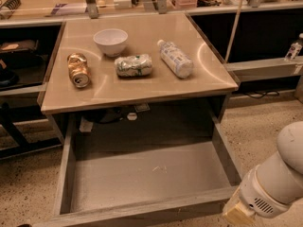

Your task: Close top drawer

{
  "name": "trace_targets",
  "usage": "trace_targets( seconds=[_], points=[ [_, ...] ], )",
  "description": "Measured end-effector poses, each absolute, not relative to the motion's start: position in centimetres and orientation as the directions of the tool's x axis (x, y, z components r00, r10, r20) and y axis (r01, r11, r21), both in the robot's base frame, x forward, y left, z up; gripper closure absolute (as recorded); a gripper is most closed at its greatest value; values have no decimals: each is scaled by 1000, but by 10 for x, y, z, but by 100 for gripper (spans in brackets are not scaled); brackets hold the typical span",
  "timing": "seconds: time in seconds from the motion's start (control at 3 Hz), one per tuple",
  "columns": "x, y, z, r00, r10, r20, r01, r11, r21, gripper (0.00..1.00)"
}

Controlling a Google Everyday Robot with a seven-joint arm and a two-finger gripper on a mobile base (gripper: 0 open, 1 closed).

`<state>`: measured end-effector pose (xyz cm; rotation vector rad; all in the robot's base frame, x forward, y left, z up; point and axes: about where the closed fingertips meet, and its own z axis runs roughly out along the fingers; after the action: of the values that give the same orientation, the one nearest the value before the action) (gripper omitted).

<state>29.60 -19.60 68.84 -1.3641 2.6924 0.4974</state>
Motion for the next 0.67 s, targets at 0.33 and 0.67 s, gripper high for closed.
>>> trace_targets(
  seconds=[0.33,0.67],
  points=[
    [307,-188,682,-584,-766,-269,-811,539,226,100],
    [310,-181,664,-571,-766,-294,-820,526,224,100]
  ],
)
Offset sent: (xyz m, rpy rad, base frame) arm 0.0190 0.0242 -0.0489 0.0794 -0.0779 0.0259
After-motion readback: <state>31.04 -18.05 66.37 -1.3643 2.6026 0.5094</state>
